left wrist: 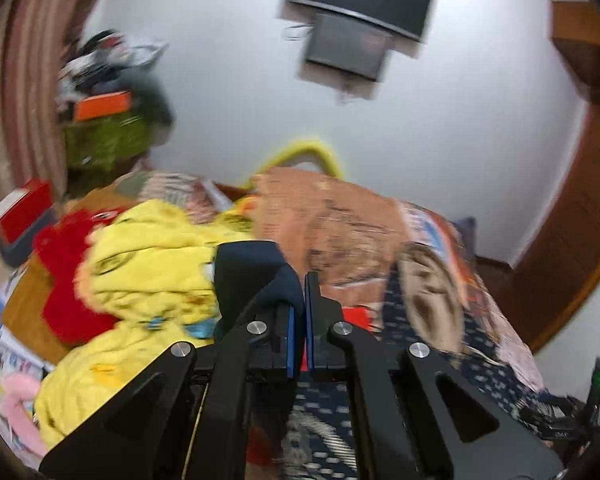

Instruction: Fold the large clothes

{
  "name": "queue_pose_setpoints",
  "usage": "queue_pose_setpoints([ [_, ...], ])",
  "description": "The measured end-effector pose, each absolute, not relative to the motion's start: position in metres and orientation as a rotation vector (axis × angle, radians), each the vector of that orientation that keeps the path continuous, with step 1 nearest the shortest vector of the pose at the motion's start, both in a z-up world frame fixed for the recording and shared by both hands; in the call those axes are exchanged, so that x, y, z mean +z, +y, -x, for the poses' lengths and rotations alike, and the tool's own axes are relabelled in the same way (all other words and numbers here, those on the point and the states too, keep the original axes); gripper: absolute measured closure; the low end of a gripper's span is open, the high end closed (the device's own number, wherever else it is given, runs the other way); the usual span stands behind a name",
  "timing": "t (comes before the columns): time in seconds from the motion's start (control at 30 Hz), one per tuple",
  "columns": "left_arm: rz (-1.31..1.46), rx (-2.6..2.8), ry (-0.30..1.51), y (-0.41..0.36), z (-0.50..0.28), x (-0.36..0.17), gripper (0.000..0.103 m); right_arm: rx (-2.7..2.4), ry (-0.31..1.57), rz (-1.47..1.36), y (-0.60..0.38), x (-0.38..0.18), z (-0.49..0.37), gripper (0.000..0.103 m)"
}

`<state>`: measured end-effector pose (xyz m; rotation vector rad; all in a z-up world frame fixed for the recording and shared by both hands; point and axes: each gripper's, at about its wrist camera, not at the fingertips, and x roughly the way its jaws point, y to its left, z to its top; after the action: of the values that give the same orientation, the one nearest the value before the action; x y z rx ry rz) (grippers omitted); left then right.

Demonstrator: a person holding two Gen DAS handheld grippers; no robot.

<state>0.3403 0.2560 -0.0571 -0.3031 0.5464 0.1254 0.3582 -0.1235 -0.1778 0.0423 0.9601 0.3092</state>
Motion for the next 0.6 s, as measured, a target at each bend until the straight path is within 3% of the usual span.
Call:
queue_pose_setpoints([
  [0.27, 0.203, -0.058, 0.647, 0.131, -0.372, -0.079, 0.1, 0.306, 0.922, -0.016, -0.143, -0.167, -0.343, 0.0],
  [0.6, 0.187, -0.236, 0.946, 0.016, -0.392, -0.174, 0.1, 0.298, 0.949, -0.017, -0.166, -0.177, -0.334, 0.0],
])
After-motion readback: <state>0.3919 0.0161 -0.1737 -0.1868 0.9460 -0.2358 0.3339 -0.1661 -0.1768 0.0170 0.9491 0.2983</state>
